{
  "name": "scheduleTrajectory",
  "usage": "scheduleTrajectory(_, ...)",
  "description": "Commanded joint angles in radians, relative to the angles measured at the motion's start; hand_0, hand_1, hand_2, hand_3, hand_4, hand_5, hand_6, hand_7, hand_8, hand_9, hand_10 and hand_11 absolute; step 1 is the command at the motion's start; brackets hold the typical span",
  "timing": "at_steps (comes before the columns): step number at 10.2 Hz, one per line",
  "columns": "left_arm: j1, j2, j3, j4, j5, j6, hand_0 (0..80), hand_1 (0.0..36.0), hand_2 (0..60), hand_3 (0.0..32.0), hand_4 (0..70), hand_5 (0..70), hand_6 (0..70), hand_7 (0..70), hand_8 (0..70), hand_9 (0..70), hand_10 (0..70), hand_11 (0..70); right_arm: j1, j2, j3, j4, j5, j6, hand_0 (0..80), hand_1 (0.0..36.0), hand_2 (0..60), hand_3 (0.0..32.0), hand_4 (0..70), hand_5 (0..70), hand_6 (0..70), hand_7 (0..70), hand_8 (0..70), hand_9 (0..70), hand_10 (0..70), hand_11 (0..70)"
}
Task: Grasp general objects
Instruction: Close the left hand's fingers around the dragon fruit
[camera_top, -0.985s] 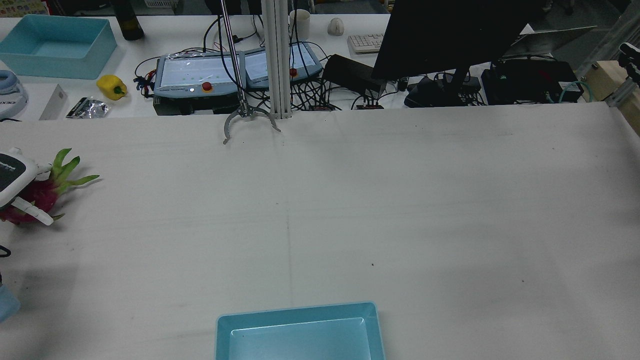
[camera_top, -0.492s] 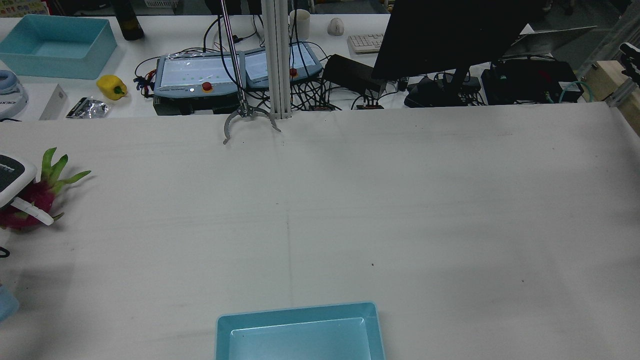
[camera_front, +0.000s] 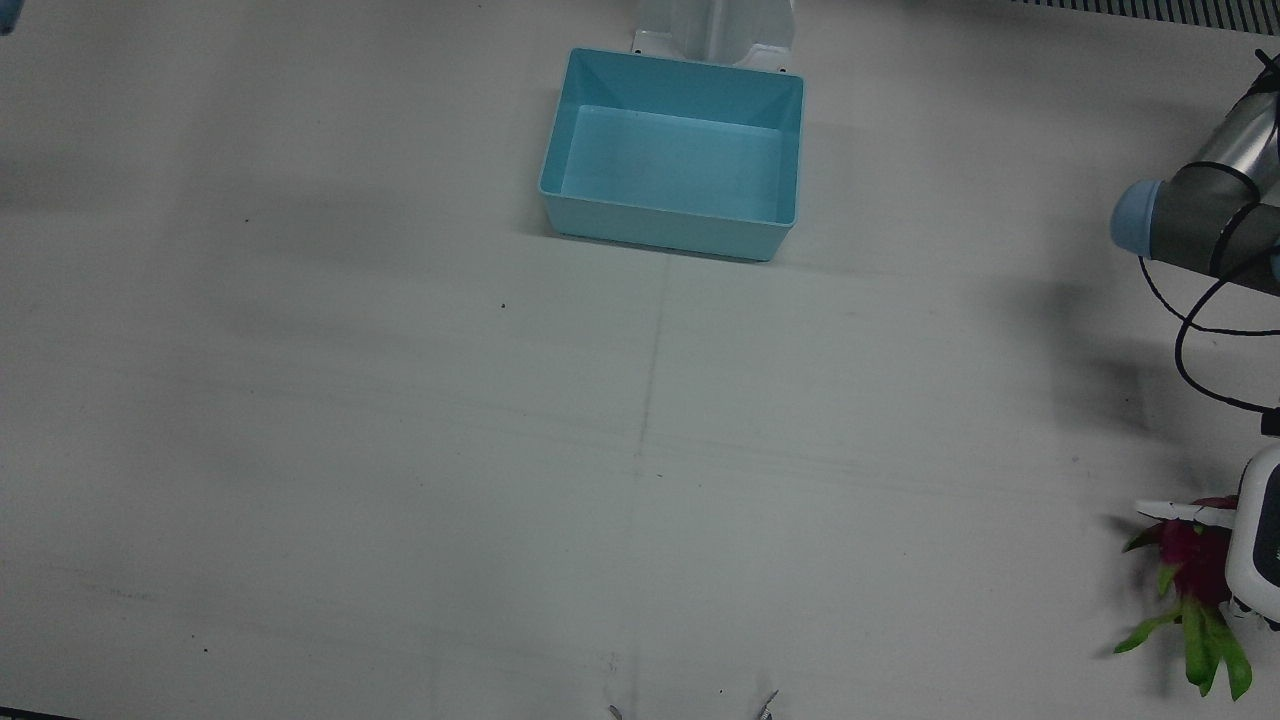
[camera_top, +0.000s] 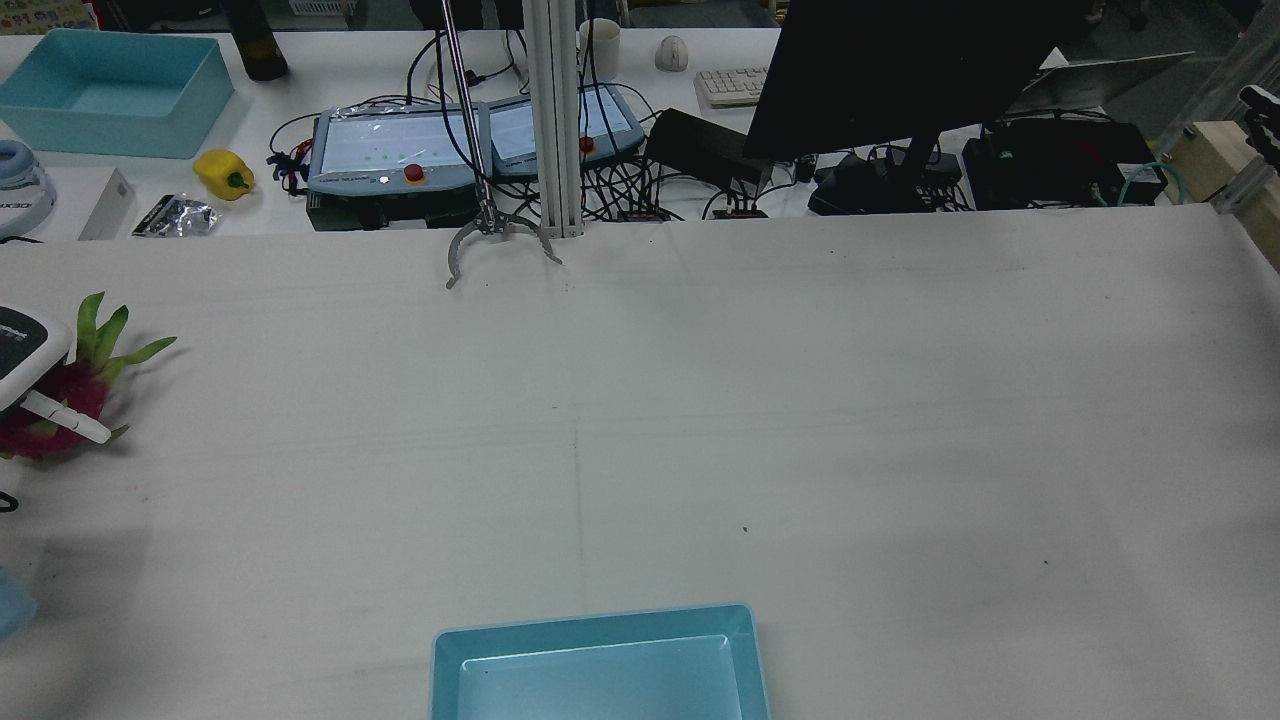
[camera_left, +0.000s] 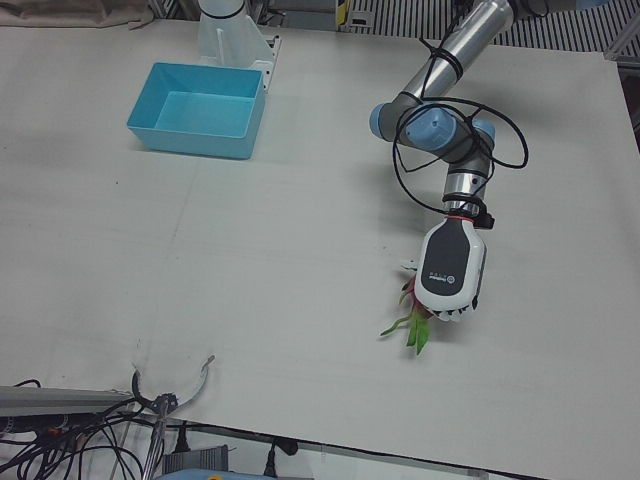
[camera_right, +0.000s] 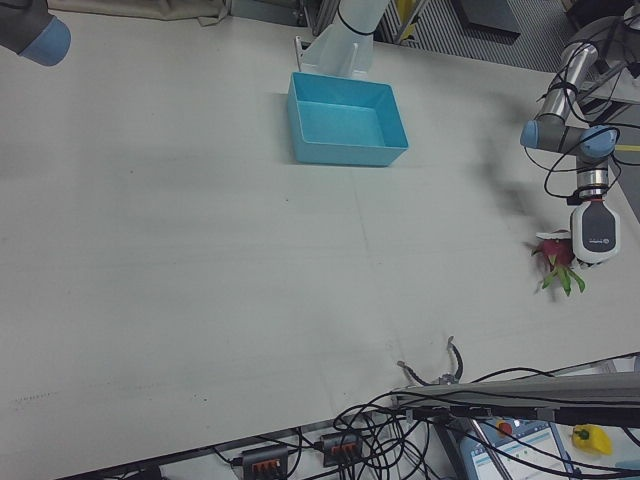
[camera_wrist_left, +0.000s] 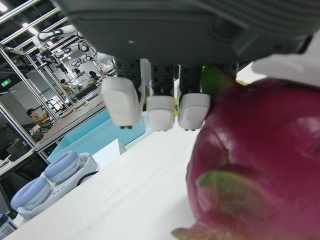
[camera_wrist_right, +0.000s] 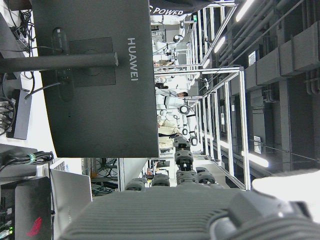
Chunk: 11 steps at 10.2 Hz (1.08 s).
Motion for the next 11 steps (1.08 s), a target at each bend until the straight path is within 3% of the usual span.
scheduleTrajectory(1,-0.003,0.003,-0.066,0.011,0.004,-0.010,0.0,0.0,6.7,0.0,70.0,36.0,70.0,70.0,70.0,70.0,70.0,70.0,0.000,0.000,0.000,0.000,0.000,0.000,0.0,0.0,0.0,0.0,0.0,0.0,0.0,0.0,0.0,0.0,0.0,0.0)
scheduleTrajectory(3,-0.004,0.000,-0.164,0.076,0.013,-0.021,0.0,0.0,3.1,0.0,70.0,36.0,70.0,70.0,70.0,70.0,70.0,70.0,0.000,0.000,0.000,0.000,0.000,0.000,0.0,0.0,0.0,0.0,0.0,0.0,0.0,0.0,0.0,0.0,0.0,0.0)
scheduleTrajectory(6,-0.003,-0.006,-0.238,0.121,0.020,-0.120,0.0,0.0,2.0,0.0,70.0,36.0,70.0,70.0,70.0,70.0,70.0,70.0,0.000,0.000,0.000,0.000,0.000,0.000,0.0,0.0,0.0,0.0,0.0,0.0,0.0,0.0,0.0,0.0,0.0,0.0)
scheduleTrajectory(7,-0.026,-0.003,-0.241,0.103,0.077,-0.224,0.0,0.0,1.8,0.0,70.0,36.0,70.0,70.0,70.0,70.0,70.0,70.0,0.000,0.000,0.000,0.000,0.000,0.000,0.0,0.0,0.0,0.0,0.0,0.0,0.0,0.0,0.0,0.0,0.0,0.0)
scheduleTrajectory(8,-0.116,0.000,-0.224,0.030,0.196,-0.354,0.0,0.0,0.8,0.0,70.0,36.0,70.0,70.0,70.0,70.0,70.0,70.0,0.000,0.000,0.000,0.000,0.000,0.000,0.0,0.0,0.0,0.0,0.0,0.0,0.0,0.0,0.0,0.0,0.0,0.0)
scheduleTrajectory(10,-0.328,0.026,-0.221,-0.079,0.416,-0.453,0.0,0.0,0.0,0.0,70.0,36.0,70.0,70.0,70.0,70.0,70.0,70.0,0.000,0.000,0.000,0.000,0.000,0.000,0.0,0.0,0.0,0.0,0.0,0.0,0.0,0.0,0.0,0.0,0.0,0.0)
scheduleTrajectory(11,-0.351,0.034,-0.224,-0.118,0.479,-0.489,0.8,0.0,0.0,0.0,70.0,36.0,70.0,70.0,70.0,70.0,70.0,70.0,0.000,0.000,0.000,0.000,0.000,0.000,0.0,0.0,0.0,0.0,0.0,0.0,0.0,0.0,0.0,0.0,0.0,0.0)
